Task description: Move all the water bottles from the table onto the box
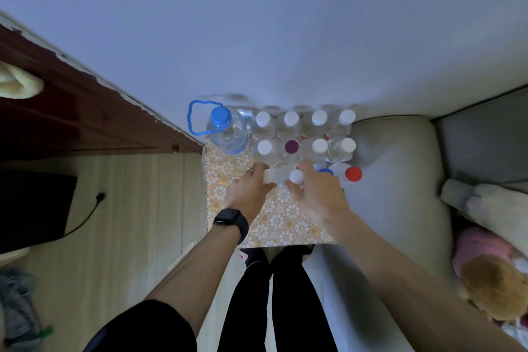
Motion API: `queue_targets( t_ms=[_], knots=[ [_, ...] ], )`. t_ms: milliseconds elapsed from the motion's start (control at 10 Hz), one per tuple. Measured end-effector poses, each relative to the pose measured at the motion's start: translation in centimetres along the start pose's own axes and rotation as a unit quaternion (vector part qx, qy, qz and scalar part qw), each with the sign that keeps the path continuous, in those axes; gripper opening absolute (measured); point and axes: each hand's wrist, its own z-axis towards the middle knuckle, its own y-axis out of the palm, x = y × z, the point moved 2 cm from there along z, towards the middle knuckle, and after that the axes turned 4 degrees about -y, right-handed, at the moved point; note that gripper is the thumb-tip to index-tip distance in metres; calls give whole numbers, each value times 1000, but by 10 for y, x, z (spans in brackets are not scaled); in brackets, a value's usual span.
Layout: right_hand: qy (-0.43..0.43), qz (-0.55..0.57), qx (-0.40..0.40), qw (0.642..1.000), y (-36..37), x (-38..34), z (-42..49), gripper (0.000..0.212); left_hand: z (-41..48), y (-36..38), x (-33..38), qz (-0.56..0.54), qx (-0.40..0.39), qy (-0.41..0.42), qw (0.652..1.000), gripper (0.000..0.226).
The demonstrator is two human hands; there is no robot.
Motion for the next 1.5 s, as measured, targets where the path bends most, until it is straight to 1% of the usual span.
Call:
queue_targets(
  t_ms=[100, 200, 300, 400, 500, 700, 800, 1000, 1100, 1200, 1400, 1500],
  knots=[
    [6, -30, -10, 999, 10, -3, 9, 44, -2, 1, -6, -48, 7, -5, 999, 40],
    [15, -53, -15, 998, 17, -5, 14, 50, -5, 4, -17, -103, -3, -15, 995, 53],
    [8, -91, -27, 995, 19, -3, 15, 48, -6, 9, -21, -133, -23, -30, 990, 65],
    [8, -86, -27, 996, 19, 0, 15, 43, -1, 11, -16, -182, -15, -52, 982, 53],
    [17, -94, -24, 995, 18, 2, 12, 40, 2, 13, -14, -194, -12, -68, 979, 49],
    [19, -76, -9, 997, 25, 3, 8, 43, 6, 12, -14, -203, -9, -73, 976, 51],
    [19, -59, -3, 998, 23, 4, 9, 40, 8, 9, -14, -211, -11, -77, 974, 49],
    [33, -38, 2, 999, 20, 5, 15, 40, 0, 10, -13, -267, -14, -99, 959, 50],
    [31, -42, -17, 998, 12, 1, 13, 42, 0, 4, -9, -257, -34, -93, 961, 53],
    [34, -30, -16, 999, 3, -4, 0, 48, -4, -2, -4, -227, -51, -85, 969, 56],
    [46, -12, -15, 999, -26, -10, -56, 45, -37, -30, 10, -170, -54, -52, 983, 61],
    [43, 31, -5, 999, -32, -11, -87, 45, -66, -45, 18, -125, -71, -32, 989, 59]
  ],
)
